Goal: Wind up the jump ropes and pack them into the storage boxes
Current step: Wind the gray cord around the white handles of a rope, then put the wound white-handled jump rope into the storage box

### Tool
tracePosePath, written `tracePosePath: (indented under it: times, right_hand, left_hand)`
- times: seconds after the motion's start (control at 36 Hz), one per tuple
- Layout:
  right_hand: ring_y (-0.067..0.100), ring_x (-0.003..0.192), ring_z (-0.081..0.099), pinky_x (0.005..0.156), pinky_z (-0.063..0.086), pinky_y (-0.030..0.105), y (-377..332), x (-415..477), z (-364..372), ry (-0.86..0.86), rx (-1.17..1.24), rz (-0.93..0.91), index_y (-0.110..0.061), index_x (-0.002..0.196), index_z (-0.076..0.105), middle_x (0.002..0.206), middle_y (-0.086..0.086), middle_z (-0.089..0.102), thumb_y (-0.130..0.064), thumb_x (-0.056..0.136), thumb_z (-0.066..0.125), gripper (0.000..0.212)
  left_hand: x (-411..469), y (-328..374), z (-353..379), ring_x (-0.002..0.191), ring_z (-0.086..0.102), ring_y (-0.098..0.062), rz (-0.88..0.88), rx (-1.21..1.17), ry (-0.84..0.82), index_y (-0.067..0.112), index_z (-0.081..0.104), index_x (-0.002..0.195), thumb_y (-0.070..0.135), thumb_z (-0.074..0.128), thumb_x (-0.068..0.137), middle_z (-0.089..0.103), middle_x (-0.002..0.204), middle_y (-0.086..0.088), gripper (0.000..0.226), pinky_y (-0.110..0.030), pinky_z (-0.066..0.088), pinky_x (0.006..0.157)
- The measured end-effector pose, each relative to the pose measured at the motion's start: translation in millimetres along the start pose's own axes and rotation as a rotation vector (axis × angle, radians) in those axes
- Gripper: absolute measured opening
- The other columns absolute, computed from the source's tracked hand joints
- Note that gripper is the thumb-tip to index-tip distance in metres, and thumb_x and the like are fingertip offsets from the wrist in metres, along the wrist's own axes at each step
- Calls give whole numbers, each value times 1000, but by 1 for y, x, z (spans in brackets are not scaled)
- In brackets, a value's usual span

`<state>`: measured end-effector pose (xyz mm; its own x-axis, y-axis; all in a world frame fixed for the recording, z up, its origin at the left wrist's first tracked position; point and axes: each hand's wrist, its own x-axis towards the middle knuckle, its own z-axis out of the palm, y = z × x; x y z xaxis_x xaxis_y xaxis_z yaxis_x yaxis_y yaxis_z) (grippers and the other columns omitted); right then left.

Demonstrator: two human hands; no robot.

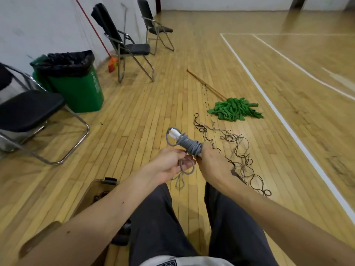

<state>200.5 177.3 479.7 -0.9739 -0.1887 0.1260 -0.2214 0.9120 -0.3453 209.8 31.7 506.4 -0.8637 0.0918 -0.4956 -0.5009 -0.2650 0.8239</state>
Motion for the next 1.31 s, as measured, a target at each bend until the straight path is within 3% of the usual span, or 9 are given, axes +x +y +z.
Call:
tracePosePath:
  times: [0.19,0.33,0.47,0.56,0.67,0.89,0.94,1.14,1.31]
  right_hand:
    - [22,102,53,75,41,28,-39,-6,20,-165,-51,-202,-11,122,40,107,1,44,-36,88,67,50]
    - [19,98,43,83,36,32,-68,-1,35,-337,-16,-321,-14,120,41,105,1,39,-72,84,27,70]
    - [24,102,54,89,44,42,-89,12,56,-359,86,-281,-17,116,44,104,2,46,-85,81,4,86]
    - [27,98,57,82,42,40,-101,23,69,-376,197,-229,-17,109,46,101,2,49,-82,83,1,83]
    - [24,88,58,68,36,36,-122,54,83,-464,288,-198,-13,106,47,100,6,60,-61,103,17,56]
    - [24,99,60,89,48,41,-183,136,156,-798,409,-218,-14,110,57,103,3,62,-70,99,23,67]
    - [21,107,61,93,49,38,-188,148,189,-962,442,-145,-15,128,59,121,4,64,-77,95,22,80]
    - [13,82,62,68,47,24,-169,134,315,-1406,493,183,-14,109,71,100,1,70,-61,102,32,61]
    - [15,68,58,57,47,24,-121,95,422,-1237,230,216,-5,104,62,90,7,65,-62,98,44,60]
  left_hand:
    - [-19,2,-38,87,65,-23,-76,-275,111,-8,56,120,-10,39,101,66,99,-19,25,-37,56,79]
    - [-29,-12,-71,71,60,-13,-63,-83,273,13,63,105,-2,38,98,68,83,-2,29,-32,48,62]
    - [-28,-16,-101,81,61,-16,-28,-118,334,14,66,100,10,40,96,69,86,-1,26,-41,49,84]
    - [-24,-16,-119,106,65,-18,-16,-161,311,16,67,106,13,39,99,72,111,-4,30,-43,49,89]
    - [-10,-12,-155,105,65,-19,27,-198,261,14,67,112,18,42,106,71,112,-6,26,-39,51,95]
    - [38,-26,-247,86,73,-20,205,-181,544,11,72,114,33,71,90,77,100,-4,33,-25,57,73]
    - [51,-40,-269,83,70,-19,170,-184,568,11,72,113,40,71,88,76,98,-5,38,-29,58,76]
    - [104,-155,-314,95,74,-23,-76,-301,701,9,72,112,36,66,95,76,103,-7,32,-38,61,83]
    - [144,-261,-317,90,74,-22,-376,-329,830,11,77,93,47,73,87,77,93,-7,37,-41,61,84]
